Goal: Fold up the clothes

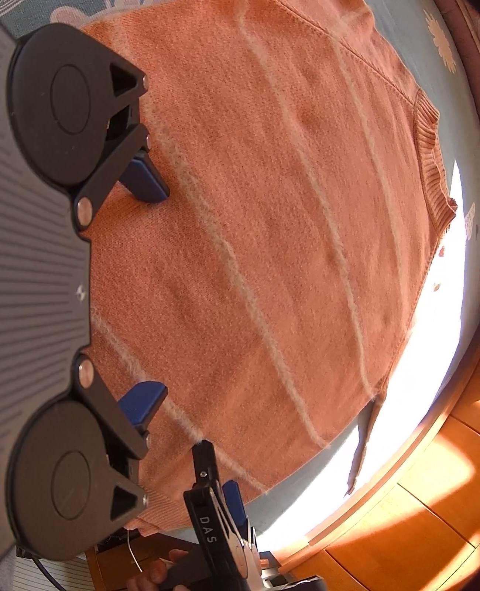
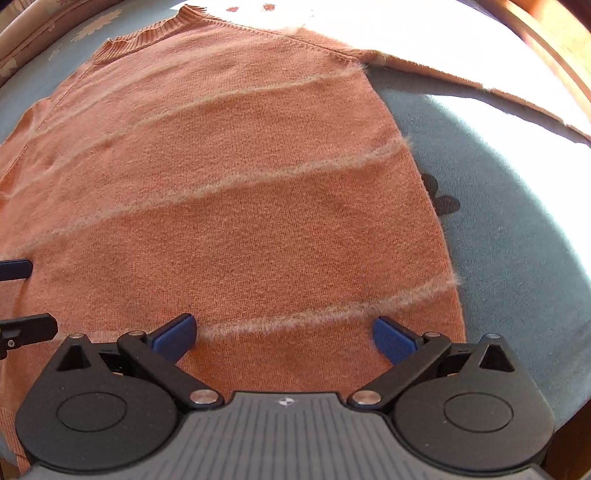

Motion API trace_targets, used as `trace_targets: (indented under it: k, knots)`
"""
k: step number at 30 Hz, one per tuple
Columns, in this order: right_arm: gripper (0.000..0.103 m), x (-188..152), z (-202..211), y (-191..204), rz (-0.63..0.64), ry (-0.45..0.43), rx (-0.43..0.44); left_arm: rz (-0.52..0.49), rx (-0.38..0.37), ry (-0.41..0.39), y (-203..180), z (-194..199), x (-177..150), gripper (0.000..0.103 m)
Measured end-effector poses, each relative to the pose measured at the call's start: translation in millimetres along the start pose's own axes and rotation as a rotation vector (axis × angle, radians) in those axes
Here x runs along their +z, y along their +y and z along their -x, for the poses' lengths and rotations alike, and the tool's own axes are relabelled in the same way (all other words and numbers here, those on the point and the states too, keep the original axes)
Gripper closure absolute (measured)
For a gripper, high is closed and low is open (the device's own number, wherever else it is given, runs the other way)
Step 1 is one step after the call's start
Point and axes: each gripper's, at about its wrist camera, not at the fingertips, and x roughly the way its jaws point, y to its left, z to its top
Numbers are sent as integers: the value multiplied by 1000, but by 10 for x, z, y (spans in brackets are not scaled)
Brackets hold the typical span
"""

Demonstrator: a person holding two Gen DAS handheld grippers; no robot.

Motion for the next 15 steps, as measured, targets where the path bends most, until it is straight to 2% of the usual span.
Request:
trace_targets:
  k: [4,7,10,12,15]
  knots:
    - [0,-68,61,15,26,25,2,3,1,15,6,-11,21,1]
    - [0,37,124,60,38,10,34,12,25,39,-25,-30,63,1]
    - [0,213,180,136,86,-21,64,98,54,67,-23,-21,184,1]
    - [0,344,193,184,130,-35,92,143,78,43,3,38,276,1]
    - [0,529,179,246,195,-59,114,163,172,-7,89,121,474,1]
